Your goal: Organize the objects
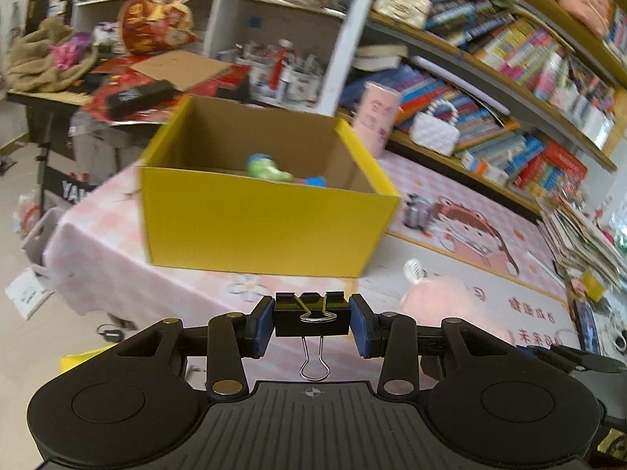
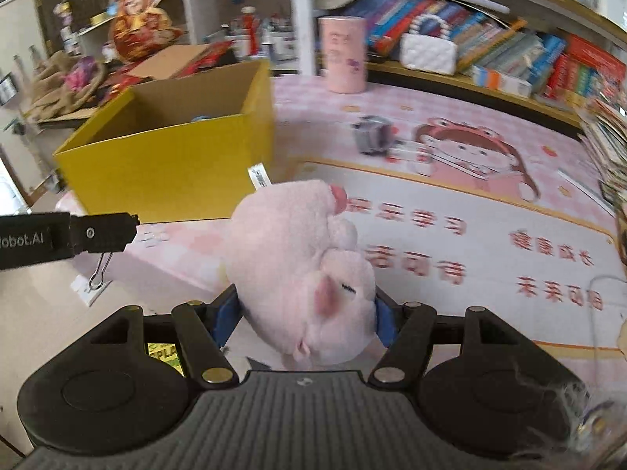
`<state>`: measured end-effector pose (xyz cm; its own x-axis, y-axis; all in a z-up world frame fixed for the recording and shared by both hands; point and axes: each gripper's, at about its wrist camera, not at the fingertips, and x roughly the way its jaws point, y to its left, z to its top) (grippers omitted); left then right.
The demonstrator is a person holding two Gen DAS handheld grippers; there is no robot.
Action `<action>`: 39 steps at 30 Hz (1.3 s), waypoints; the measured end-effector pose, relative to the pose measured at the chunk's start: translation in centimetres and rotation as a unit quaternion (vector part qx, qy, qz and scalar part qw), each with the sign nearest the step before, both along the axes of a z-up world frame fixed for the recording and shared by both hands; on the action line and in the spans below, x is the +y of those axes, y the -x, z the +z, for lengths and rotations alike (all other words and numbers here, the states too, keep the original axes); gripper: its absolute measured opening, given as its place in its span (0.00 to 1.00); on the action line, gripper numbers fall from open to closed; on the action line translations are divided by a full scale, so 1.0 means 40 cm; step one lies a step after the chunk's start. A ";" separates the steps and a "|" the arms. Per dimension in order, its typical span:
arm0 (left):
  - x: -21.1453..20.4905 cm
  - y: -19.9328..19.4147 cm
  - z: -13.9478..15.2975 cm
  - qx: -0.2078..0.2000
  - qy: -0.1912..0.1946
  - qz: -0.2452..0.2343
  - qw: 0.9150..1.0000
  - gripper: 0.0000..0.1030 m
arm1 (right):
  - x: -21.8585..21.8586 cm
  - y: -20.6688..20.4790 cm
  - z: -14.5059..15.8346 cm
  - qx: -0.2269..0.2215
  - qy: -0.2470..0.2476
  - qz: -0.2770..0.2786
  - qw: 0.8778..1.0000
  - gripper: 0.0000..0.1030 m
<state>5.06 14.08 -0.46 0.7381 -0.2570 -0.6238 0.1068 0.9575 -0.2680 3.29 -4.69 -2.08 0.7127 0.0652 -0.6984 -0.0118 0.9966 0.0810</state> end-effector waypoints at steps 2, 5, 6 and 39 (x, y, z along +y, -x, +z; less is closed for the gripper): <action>0.031 0.013 0.006 -0.007 0.002 0.011 1.000 0.38 | 0.034 0.002 0.008 -0.008 0.003 0.014 1.000 0.63; 0.069 0.034 0.017 -0.018 0.003 0.024 1.000 0.38 | 0.077 0.005 0.019 -0.019 0.005 0.027 0.999 0.60; 0.080 0.040 0.019 -0.022 0.003 0.028 0.999 0.38 | 0.090 0.006 0.023 -0.022 0.005 0.030 0.999 0.56; 0.170 0.067 0.063 -0.067 -0.002 0.040 0.997 0.38 | 0.203 0.003 0.040 -0.018 -0.018 0.081 0.996 0.01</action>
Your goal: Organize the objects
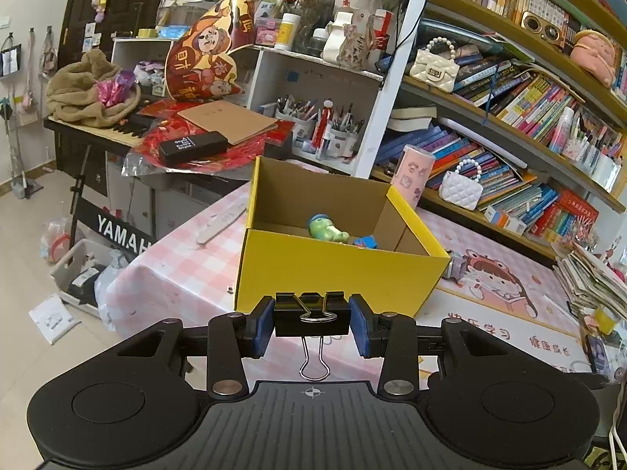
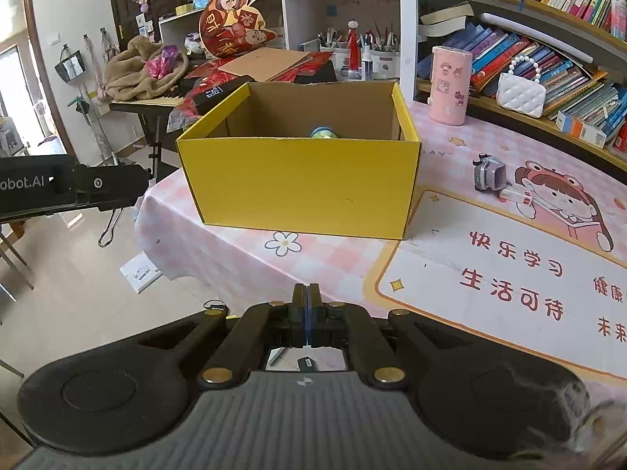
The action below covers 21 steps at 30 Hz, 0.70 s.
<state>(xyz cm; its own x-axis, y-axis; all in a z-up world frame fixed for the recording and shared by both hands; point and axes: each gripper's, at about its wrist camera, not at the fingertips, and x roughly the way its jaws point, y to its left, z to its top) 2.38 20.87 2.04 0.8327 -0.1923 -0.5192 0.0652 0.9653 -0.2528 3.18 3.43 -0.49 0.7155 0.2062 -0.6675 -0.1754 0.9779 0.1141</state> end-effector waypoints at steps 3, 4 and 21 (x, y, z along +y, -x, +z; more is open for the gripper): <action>-0.001 0.002 0.001 -0.001 0.002 0.000 1.000 0.38 | 0.001 -0.003 0.000 0.003 0.000 -0.003 1.000 0.01; 0.000 0.003 0.002 -0.001 0.003 0.000 1.000 0.38 | 0.000 -0.003 -0.001 0.005 0.001 -0.003 1.000 0.01; 0.082 0.075 -0.012 -0.003 0.019 0.117 0.993 0.38 | 0.017 0.010 -0.126 0.099 0.014 0.055 0.993 0.02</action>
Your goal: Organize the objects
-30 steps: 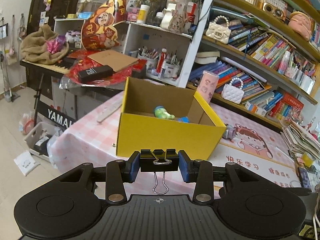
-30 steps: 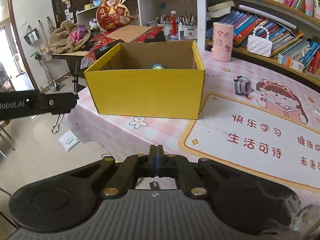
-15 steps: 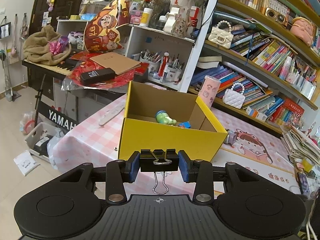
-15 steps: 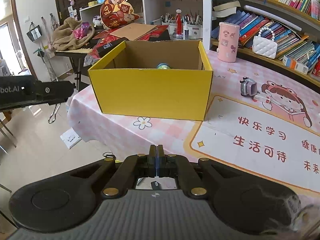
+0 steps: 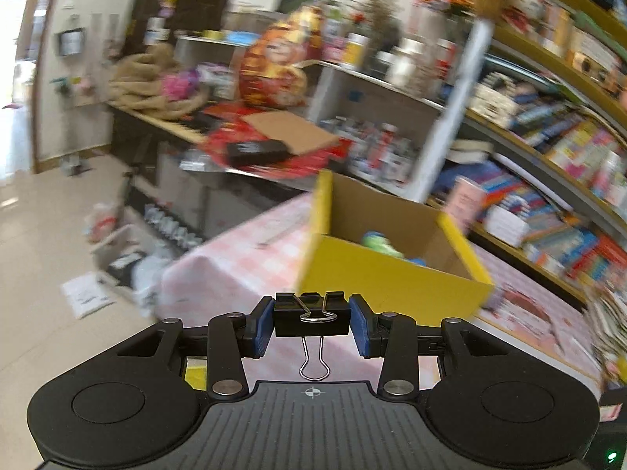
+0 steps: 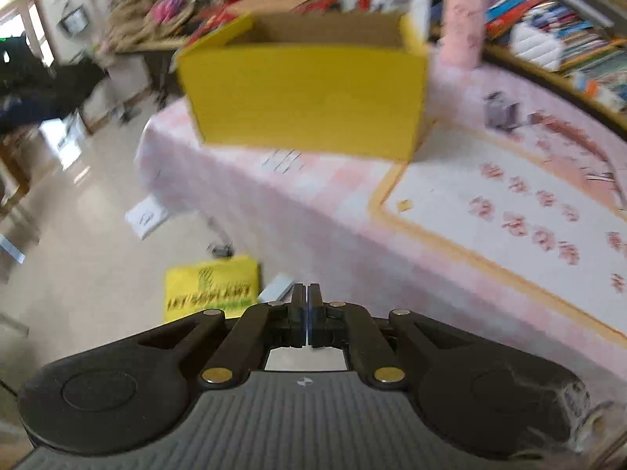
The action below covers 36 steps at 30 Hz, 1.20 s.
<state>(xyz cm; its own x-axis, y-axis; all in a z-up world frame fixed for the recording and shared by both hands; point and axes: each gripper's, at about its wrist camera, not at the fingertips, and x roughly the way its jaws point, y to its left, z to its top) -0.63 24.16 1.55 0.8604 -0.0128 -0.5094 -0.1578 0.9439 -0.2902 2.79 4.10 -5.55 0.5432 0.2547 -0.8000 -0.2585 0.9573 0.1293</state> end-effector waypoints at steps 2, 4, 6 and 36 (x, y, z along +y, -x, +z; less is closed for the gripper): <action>0.025 0.025 -0.006 0.003 0.000 0.043 0.999 0.38 | 0.035 -0.015 -0.023 0.013 0.001 0.038 0.999 0.02; 0.053 0.058 -0.019 0.008 0.003 0.091 0.996 0.38 | 0.073 -0.030 -0.046 0.043 -0.017 0.063 0.997 0.02; 0.071 0.090 -0.039 0.018 0.005 0.141 0.990 0.38 | 0.109 -0.040 -0.072 0.052 -0.016 0.113 0.992 0.02; 0.216 0.385 -0.706 0.107 0.003 0.436 0.893 0.38 | 0.455 0.119 -1.364 0.274 0.126 0.212 0.930 0.82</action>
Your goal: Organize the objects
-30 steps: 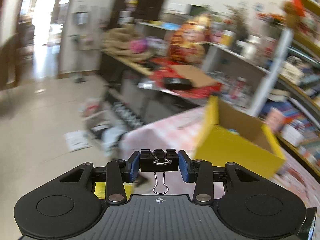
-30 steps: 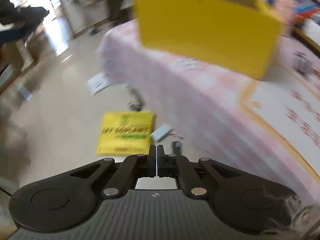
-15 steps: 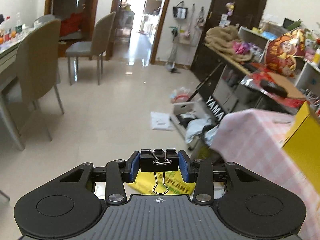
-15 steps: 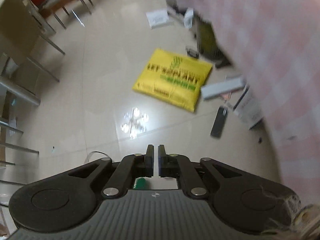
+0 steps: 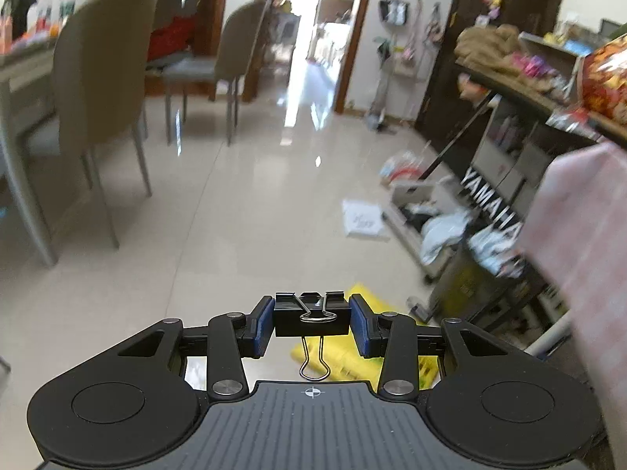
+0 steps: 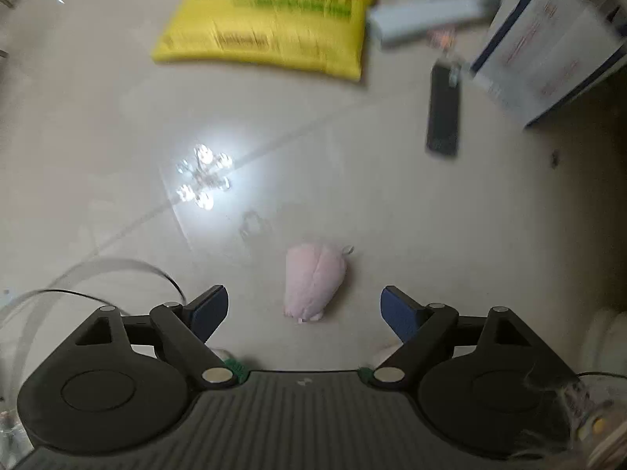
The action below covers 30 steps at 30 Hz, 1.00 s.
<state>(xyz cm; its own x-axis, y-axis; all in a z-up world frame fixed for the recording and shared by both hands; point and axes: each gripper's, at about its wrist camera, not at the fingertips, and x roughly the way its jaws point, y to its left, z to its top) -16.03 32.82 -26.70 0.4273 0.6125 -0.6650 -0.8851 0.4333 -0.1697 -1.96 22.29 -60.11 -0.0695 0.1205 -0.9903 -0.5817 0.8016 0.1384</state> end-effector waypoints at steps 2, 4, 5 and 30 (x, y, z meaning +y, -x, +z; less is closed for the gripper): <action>0.001 0.012 -0.072 0.012 0.013 0.006 1.000 0.38 | 0.016 0.006 -0.118 0.007 0.015 -0.002 1.000 0.82; 0.000 0.028 -0.137 0.025 0.026 0.010 0.999 0.38 | 0.033 0.013 -0.231 0.019 0.032 -0.004 0.999 0.82; -0.001 0.035 -0.162 0.030 0.030 0.011 0.999 0.38 | 0.037 0.015 -0.280 0.024 0.042 -0.005 0.999 0.82; -0.079 -0.039 0.326 -0.012 0.028 -0.008 0.999 0.38 | 0.028 -0.115 0.327 -0.021 -0.083 0.025 0.996 0.53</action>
